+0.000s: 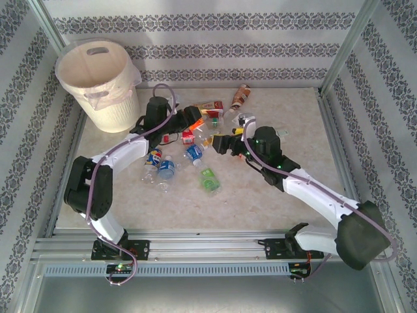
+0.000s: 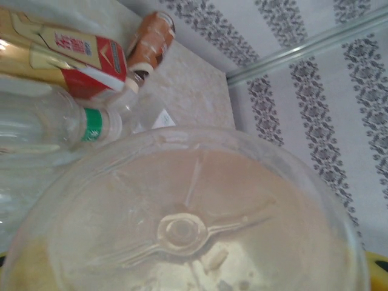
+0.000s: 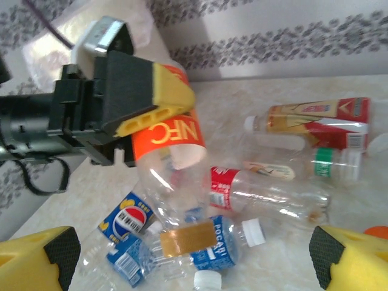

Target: Put the plastic bottles in the bin

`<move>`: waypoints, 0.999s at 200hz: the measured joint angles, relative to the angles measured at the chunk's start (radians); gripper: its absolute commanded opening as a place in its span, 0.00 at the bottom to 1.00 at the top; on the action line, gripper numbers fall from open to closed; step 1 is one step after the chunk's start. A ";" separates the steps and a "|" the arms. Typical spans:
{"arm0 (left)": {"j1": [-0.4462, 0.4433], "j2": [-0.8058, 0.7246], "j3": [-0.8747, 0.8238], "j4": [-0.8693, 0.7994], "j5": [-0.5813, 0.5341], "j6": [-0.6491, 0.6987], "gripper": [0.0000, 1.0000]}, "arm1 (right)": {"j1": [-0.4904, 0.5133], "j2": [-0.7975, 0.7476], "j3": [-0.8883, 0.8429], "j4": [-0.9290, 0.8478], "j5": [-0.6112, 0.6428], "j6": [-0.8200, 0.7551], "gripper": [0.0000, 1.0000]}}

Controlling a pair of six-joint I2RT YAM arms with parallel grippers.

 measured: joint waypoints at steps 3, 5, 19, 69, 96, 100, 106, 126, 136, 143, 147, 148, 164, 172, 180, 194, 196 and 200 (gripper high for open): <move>0.000 -0.002 0.006 -0.011 -0.010 0.004 0.59 | 0.000 -0.006 -0.009 0.007 0.017 0.005 0.98; 0.001 -0.005 0.011 -0.019 -0.018 0.008 0.58 | 0.000 -0.009 -0.013 0.008 0.023 0.008 0.98; 0.007 -0.021 0.038 -0.072 -0.076 0.031 0.57 | 0.000 -0.031 -0.055 0.030 0.090 0.040 0.98; 0.048 -0.066 0.151 -0.237 -0.259 0.146 0.57 | 0.000 -0.083 -0.119 0.038 0.233 0.074 0.98; 0.055 -0.105 0.251 -0.317 -0.413 0.266 0.56 | -0.001 -0.127 -0.138 0.058 0.285 0.073 0.98; 0.055 -0.114 0.263 -0.321 -0.441 0.285 0.56 | -0.001 -0.130 -0.140 0.061 0.291 0.073 0.98; 0.055 -0.129 0.278 -0.325 -0.479 0.312 0.56 | -0.001 -0.131 -0.140 0.062 0.295 0.073 0.98; 0.056 -0.180 0.319 -0.314 -0.613 0.411 0.56 | -0.001 -0.130 -0.140 0.061 0.299 0.071 0.98; 0.063 -0.199 0.335 -0.293 -0.666 0.457 0.56 | -0.001 -0.130 -0.140 0.062 0.299 0.070 0.98; 0.075 -0.206 0.349 -0.280 -0.695 0.487 0.56 | -0.001 -0.129 -0.140 0.063 0.299 0.070 0.98; 0.084 -0.208 0.360 -0.274 -0.708 0.503 0.56 | -0.001 -0.128 -0.140 0.063 0.299 0.070 0.98; 0.085 -0.208 0.362 -0.273 -0.710 0.506 0.56 | -0.001 -0.127 -0.140 0.064 0.300 0.070 0.98; 0.140 -0.193 0.426 -0.259 -0.744 0.560 0.56 | -0.001 -0.115 -0.140 0.068 0.299 0.069 0.98; 0.172 -0.177 0.465 -0.256 -0.761 0.583 0.56 | -0.001 -0.106 -0.140 0.068 0.299 0.069 0.98; 0.203 -0.158 0.506 -0.251 -0.776 0.607 0.56 | -0.001 -0.097 -0.139 0.068 0.298 0.069 0.98; 0.249 -0.121 0.569 -0.241 -0.808 0.650 0.57 | -0.001 -0.083 -0.138 0.068 0.290 0.065 0.98; 0.253 -0.117 0.575 -0.240 -0.811 0.654 0.57 | -0.001 -0.082 -0.138 0.068 0.288 0.064 0.98; 0.266 -0.106 0.591 -0.240 -0.819 0.665 0.56 | -0.001 -0.080 -0.137 0.067 0.286 0.064 0.98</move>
